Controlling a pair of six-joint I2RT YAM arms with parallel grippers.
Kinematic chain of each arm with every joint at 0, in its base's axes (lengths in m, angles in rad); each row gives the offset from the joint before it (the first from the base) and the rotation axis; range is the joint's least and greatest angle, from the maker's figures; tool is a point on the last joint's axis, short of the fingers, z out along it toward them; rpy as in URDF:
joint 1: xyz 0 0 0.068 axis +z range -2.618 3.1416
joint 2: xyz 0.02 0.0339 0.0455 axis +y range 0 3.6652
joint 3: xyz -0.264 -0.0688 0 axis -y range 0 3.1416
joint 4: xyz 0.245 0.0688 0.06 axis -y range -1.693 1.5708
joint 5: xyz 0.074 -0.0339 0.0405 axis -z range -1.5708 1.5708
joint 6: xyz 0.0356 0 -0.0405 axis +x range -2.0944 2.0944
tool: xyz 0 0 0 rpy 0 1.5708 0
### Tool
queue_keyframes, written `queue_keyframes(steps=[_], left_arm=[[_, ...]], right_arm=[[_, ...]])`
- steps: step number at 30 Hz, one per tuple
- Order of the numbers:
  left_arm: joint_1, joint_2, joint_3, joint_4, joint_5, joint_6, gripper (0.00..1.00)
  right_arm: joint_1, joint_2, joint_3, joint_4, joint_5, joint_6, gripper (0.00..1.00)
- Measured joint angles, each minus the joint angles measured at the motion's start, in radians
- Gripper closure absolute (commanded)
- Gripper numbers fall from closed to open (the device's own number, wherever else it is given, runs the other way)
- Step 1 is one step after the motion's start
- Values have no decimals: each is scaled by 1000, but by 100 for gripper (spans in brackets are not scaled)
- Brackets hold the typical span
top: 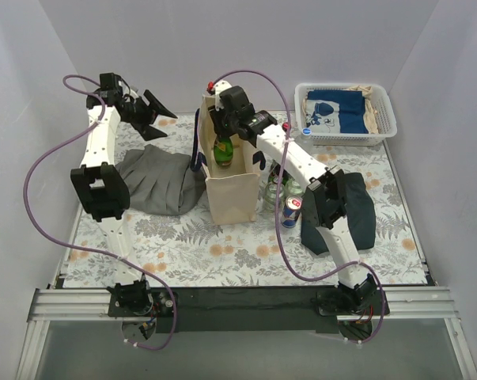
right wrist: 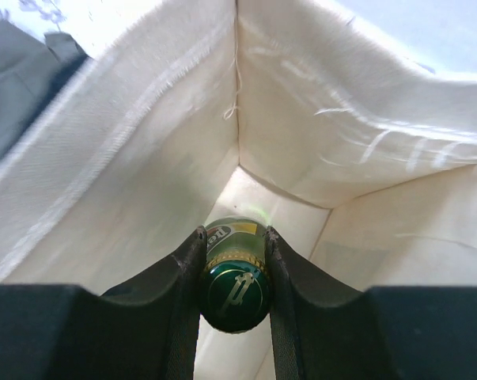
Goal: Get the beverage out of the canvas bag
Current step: Take out the drink from the canvas bag.
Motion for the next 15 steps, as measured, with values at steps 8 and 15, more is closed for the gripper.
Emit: queue_keyframes(steps=[8, 15], left_arm=[[-4, -93, -80, 30, -18, -17, 30], [-8, -162, -166, 47, -28, -35, 30]], right_arm=[[0, -108, 0, -12, 5, 5, 99], [6, -224, -15, -16, 4, 15, 99]])
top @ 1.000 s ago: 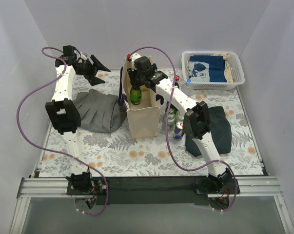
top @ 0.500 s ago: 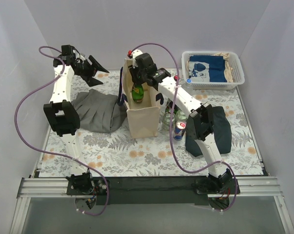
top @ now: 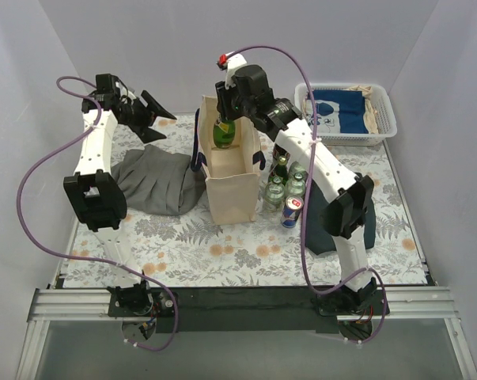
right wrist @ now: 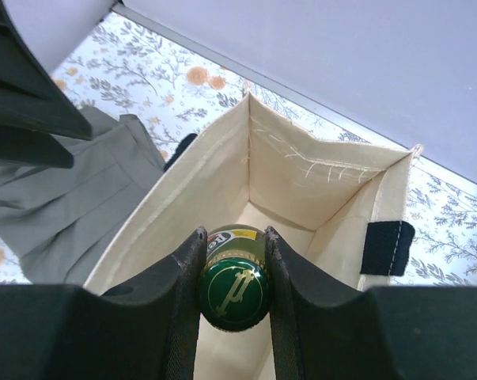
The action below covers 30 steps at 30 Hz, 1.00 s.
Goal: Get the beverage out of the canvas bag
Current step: Take out the drink from the canvas bag.
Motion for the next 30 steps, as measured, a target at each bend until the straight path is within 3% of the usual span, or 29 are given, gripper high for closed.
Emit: queue_keyframes(steps=[15, 30], left_arm=[[-32, -22, -23, 13, 0, -11, 30], [-59, -27, -23, 14, 2, -18, 31]], right_arm=[[49, -219, -21, -80, 20, 20, 99], [74, -500, -128, -116, 208, 14, 99]])
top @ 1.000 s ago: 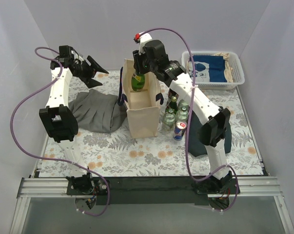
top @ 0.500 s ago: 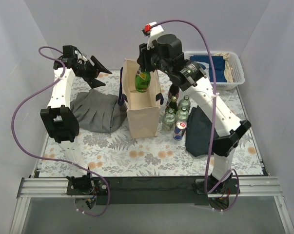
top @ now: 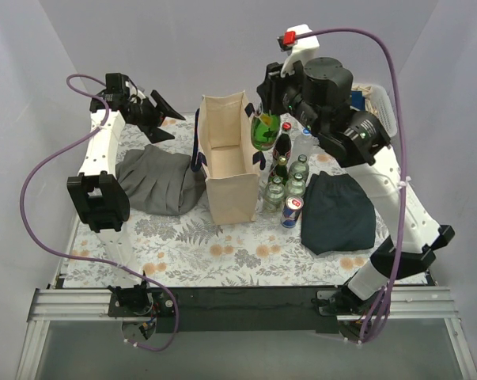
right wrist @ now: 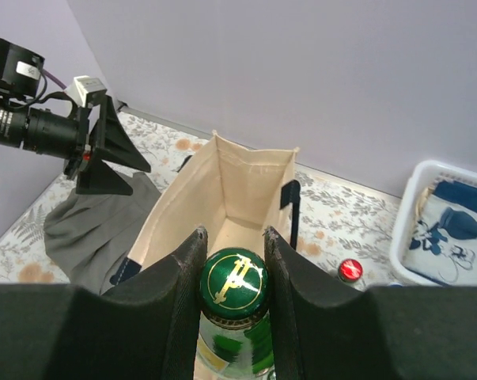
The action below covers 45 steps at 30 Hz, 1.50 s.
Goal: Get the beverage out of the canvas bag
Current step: Take out the drink from the canvas bag, then place the drink at the center of the board.
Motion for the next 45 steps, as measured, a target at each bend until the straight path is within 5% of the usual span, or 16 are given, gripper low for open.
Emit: queue_keyframes(steps=[14, 28, 45], left_arm=[[-18, -7, -18, -1, -1, -7, 31], [-34, -22, -26, -1, -4, -7, 31], [-34, -40, -42, -1, -14, -6, 31]], right_arm=[[70, -320, -369, -66, 152, 62, 99], [142, -436, -878, 52, 193, 155, 99], [143, -461, -1091, 232, 198, 202, 99]])
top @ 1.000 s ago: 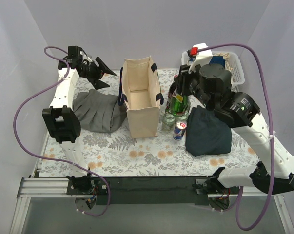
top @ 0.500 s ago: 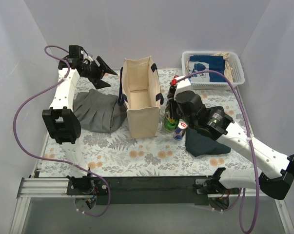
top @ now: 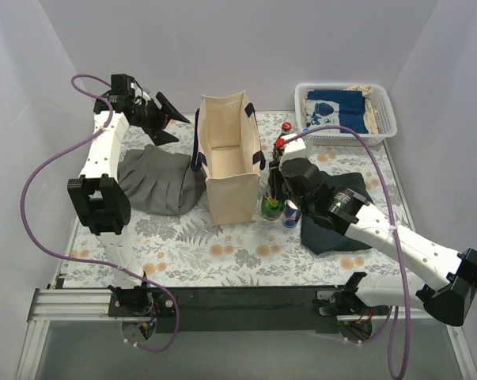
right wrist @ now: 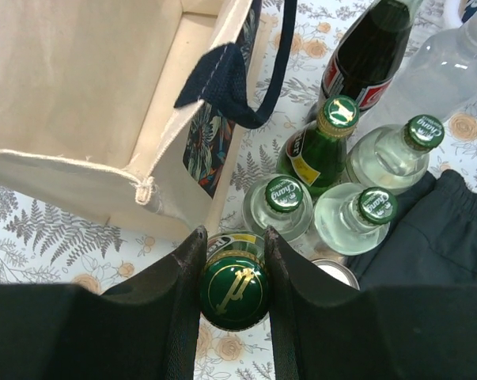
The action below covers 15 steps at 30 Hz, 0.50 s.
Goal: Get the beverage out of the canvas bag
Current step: Place the drink at the center of the board.
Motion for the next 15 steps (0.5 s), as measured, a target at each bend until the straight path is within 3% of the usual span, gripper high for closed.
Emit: queue_keyframes(steps=[15], left_arm=[[-21, -20, -12, -1, -11, 0, 31]], right_arm=[[7, 0, -197, 104, 13, 14, 99]])
